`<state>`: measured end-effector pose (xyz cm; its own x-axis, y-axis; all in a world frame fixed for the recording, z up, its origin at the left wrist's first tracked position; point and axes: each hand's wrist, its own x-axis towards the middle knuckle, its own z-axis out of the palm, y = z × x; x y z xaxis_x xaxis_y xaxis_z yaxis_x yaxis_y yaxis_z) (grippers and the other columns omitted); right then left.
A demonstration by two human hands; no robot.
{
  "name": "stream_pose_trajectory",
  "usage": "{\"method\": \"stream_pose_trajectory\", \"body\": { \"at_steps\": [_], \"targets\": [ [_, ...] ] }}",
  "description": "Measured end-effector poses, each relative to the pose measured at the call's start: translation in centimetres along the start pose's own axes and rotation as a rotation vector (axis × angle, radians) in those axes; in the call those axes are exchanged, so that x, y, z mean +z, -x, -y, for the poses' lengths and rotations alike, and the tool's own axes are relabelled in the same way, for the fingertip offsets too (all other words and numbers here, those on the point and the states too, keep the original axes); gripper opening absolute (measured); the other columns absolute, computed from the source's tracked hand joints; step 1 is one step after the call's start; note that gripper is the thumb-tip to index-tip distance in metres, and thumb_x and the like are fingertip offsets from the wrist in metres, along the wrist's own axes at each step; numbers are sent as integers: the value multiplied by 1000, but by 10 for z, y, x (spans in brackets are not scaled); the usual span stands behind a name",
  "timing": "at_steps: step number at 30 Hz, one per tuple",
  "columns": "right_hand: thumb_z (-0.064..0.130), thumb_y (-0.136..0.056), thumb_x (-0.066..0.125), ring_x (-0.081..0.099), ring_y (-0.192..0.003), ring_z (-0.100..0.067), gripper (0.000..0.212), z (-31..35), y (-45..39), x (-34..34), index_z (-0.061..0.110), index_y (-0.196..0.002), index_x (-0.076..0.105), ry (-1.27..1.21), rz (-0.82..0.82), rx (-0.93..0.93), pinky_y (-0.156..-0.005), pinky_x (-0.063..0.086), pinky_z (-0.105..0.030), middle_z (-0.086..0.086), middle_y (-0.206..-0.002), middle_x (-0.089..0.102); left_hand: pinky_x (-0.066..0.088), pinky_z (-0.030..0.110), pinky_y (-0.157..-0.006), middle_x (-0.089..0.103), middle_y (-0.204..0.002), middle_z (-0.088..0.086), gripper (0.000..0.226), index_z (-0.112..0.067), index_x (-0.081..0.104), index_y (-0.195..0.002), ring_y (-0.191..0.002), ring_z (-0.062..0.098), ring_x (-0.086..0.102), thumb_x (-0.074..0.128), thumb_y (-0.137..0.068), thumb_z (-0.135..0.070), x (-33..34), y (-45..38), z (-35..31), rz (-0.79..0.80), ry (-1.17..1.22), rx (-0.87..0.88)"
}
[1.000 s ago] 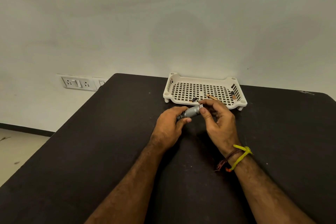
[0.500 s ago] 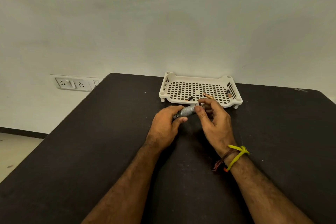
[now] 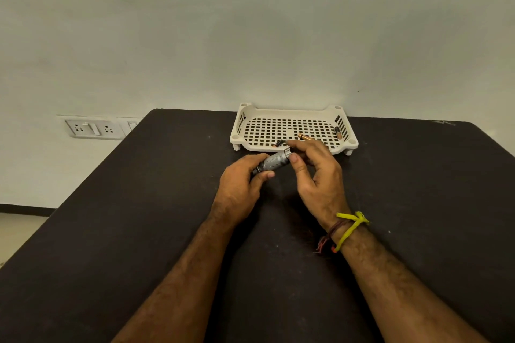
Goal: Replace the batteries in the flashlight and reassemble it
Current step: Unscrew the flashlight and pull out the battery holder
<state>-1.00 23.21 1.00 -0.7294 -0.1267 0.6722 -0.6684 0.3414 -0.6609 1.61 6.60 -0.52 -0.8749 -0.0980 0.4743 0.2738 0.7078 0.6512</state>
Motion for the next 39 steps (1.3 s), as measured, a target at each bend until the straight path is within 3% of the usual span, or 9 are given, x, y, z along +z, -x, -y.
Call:
{"method": "stream_pose_trajectory", "body": {
  "at_steps": [5, 10, 13, 19, 23, 27, 31, 35, 39],
  "targets": [
    [8, -93, 67, 65, -99, -10, 21, 1, -1, 1, 9, -114, 70, -23, 2, 47, -88, 56, -31, 0, -107, 69, 36, 2, -89, 71, -115, -5, 37, -17, 68, -123, -100, -5, 54, 74, -86, -21, 0, 1, -1, -10, -11, 8],
    [16, -95, 67, 62, -98, -4, 23, 8, 4, 7, 12, -117, 68, -28, -40, 93, -87, 53, -20, 8, -109, 66, 37, 5, -89, 67, -112, -14, 38, -19, 67, -123, -101, -10, 52, 74, -86, -22, 0, 0, 2, -14, -5, 4],
    [9, -94, 66, 63, -96, -7, 21, 5, 2, 3, 9, -114, 71, -18, -26, 63, -87, 56, -31, 3, -104, 67, 43, 19, -92, 71, -115, -7, 38, -21, 67, -124, -103, 1, 59, 74, -86, -24, 0, 0, 1, 6, -26, -8],
    [23, -91, 72, 63, -93, -8, 24, 7, 4, 5, 11, -112, 70, 10, -88, 86, -84, 55, -29, 5, -102, 66, 44, 20, -91, 72, -114, -5, 37, -20, 68, -122, -103, 7, 62, 75, -85, -23, 1, -1, 2, 6, -11, 10],
    [11, -93, 67, 60, -100, 0, 22, 4, 3, 3, 8, -115, 71, 4, -45, 10, -89, 53, -22, 1, -107, 67, 45, 27, -93, 72, -114, -3, 37, -19, 68, -121, -100, 6, 60, 75, -85, -21, 1, -1, 1, -12, -26, 12],
    [27, -93, 69, 62, -90, -4, 20, 4, 4, 6, 14, -109, 68, -1, -76, 87, -79, 52, -20, 6, -101, 65, 49, 38, -97, 72, -113, -4, 35, -19, 69, -120, -101, 10, 63, 74, -85, -21, -1, 0, -1, 7, -30, 31],
    [10, -92, 69, 62, -95, -8, 21, -1, 3, 2, 8, -112, 71, -18, -18, 24, -85, 54, -28, 4, -103, 65, 50, 42, -96, 73, -113, -2, 35, -17, 69, -120, -102, 16, 65, 74, -85, -20, -1, 0, -3, 0, -35, 22],
    [22, -91, 72, 64, -94, -8, 24, 3, 4, 5, 11, -111, 68, -29, -22, 115, -83, 55, -27, 4, -105, 68, 50, 45, -98, 73, -112, -1, 35, -15, 69, -119, -102, 16, 65, 75, -85, -19, -1, 2, -4, -6, -21, 27],
    [10, -92, 69, 62, -100, -9, 25, 0, 2, 2, 7, -116, 69, -26, 11, 39, -86, 55, -31, 2, -108, 67, 49, 49, -99, 72, -114, 1, 36, -15, 68, -121, -105, 18, 65, 74, -85, -19, -2, 1, -5, -7, -31, 0]
  ]
}}
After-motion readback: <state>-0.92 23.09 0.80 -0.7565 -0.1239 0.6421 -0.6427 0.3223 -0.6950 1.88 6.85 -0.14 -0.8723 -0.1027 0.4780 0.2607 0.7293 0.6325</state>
